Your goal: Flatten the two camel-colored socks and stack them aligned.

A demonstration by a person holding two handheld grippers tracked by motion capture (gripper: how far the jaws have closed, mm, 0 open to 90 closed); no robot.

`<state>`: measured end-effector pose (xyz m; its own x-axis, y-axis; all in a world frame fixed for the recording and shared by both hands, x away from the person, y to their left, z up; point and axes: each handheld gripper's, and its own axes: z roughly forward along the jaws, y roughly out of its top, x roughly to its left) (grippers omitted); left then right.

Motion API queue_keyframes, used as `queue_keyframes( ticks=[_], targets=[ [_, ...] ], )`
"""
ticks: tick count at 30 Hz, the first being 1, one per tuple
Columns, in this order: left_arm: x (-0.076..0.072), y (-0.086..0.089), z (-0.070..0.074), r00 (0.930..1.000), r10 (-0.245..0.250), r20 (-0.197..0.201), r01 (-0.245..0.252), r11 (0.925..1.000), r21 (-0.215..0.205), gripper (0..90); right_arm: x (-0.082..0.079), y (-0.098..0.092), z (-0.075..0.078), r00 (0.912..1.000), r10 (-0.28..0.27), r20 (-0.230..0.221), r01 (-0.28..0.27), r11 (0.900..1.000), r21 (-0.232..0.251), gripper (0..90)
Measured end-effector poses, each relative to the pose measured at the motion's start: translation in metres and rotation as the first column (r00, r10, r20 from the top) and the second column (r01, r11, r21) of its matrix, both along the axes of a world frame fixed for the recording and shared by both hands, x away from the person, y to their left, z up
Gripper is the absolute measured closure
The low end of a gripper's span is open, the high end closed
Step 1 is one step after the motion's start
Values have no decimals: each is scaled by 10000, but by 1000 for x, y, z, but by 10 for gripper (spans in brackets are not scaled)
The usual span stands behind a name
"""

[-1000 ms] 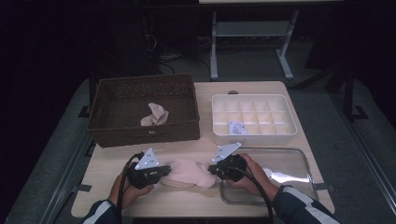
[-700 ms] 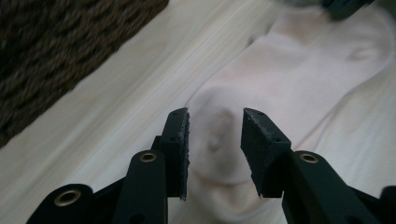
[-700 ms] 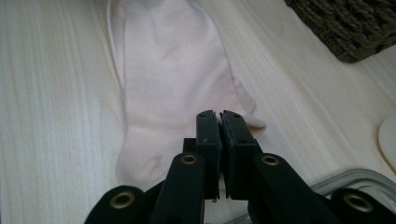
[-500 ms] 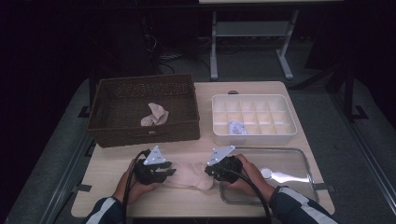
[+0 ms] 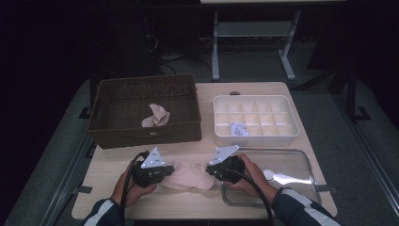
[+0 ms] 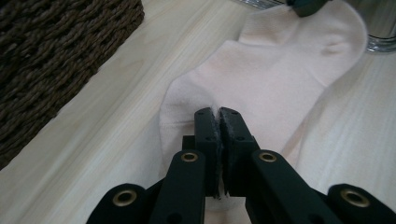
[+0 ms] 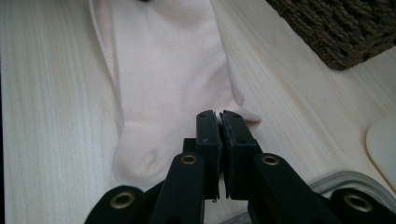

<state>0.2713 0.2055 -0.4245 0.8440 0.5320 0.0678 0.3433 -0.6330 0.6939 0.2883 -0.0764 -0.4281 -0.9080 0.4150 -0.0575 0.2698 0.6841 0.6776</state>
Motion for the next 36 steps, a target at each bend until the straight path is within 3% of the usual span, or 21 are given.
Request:
queue_keyframes(
  ticks=[5, 8, 14, 18, 23, 28, 30, 36],
  targets=[
    [-5, 8, 1, 9999, 91, -55, -92, 9995, -286, 855, 2, 5, -3, 9999, 99, 61, -99, 9999, -109, 857],
    [-4, 4, -1, 10000, -65, -27, 65, 10000, 56, 853, 1, 7, 1, 9999, -12, 105, 11, 9999, 141, 858],
    [8, 12, -9, 9983, 507, -285, -509, 9987, -58, 848, 1, 9, 7, 9992, -71, 383, 57, 9994, 348, 858],
    [7, 13, -4, 9991, 305, -278, -318, 9983, -486, 860, 1, 8, 11, 9989, -102, 456, 79, 9987, 500, 858],
    [5, 8, 11, 9998, 130, 126, -123, 9985, -533, 859, 1, 7, 17, 9986, -158, 496, 122, 9973, 721, 857],
    [0, 6, 18, 9998, 13, 218, -13, 10000, 9, 864, 0, 10, 14, 9991, -77, 417, 54, 9985, 551, 858],
    [-2, 8, 18, 10000, 18, 84, -18, 10000, 0, 865, -1, 12, 13, 9992, -7, 388, -13, 9987, 505, 858],
    [-5, 13, 3, 9995, 144, -286, -127, 9982, 591, 864, -2, 22, 3, 9991, 299, 286, -302, 9995, 126, 858]
  ],
)
